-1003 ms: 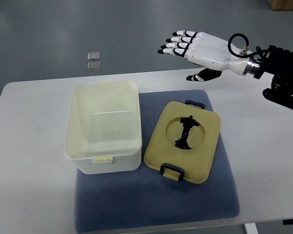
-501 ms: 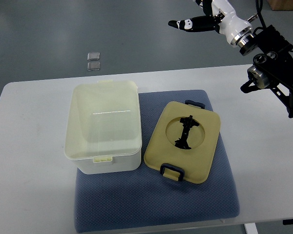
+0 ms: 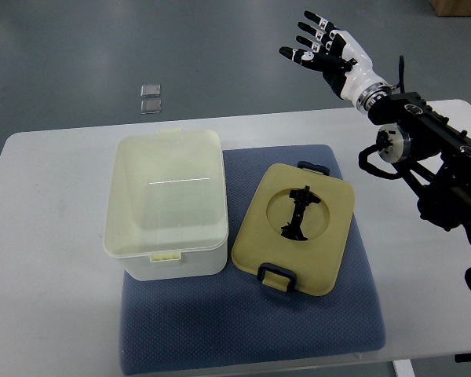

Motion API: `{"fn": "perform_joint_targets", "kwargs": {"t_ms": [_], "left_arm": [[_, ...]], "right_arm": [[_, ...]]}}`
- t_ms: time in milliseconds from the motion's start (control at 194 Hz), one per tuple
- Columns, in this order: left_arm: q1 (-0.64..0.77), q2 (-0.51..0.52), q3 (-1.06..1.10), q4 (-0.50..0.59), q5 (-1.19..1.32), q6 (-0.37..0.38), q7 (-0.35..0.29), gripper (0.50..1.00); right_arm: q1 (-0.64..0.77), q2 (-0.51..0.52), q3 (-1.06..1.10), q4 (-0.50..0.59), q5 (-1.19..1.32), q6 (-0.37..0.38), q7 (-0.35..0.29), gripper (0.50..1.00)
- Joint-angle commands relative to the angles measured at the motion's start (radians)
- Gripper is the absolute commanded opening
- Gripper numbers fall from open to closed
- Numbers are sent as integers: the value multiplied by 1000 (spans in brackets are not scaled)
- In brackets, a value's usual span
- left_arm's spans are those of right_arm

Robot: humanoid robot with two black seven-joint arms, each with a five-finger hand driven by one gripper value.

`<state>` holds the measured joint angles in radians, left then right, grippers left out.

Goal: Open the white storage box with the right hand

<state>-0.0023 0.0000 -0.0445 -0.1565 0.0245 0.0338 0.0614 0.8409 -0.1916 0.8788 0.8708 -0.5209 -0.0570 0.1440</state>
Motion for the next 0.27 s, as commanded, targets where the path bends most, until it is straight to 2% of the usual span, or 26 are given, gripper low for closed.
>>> {"fn": "perform_joint_targets", "kwargs": {"t_ms": [0, 269], "left_arm": [[-1, 0, 0, 0, 0, 0, 0, 1000], [-1, 0, 0, 0, 0, 0, 0, 1000]], "right_arm": [[-5, 8, 2, -26, 4, 5, 6, 930], [-11, 11, -12, -30, -1, 6, 8, 930]]}}
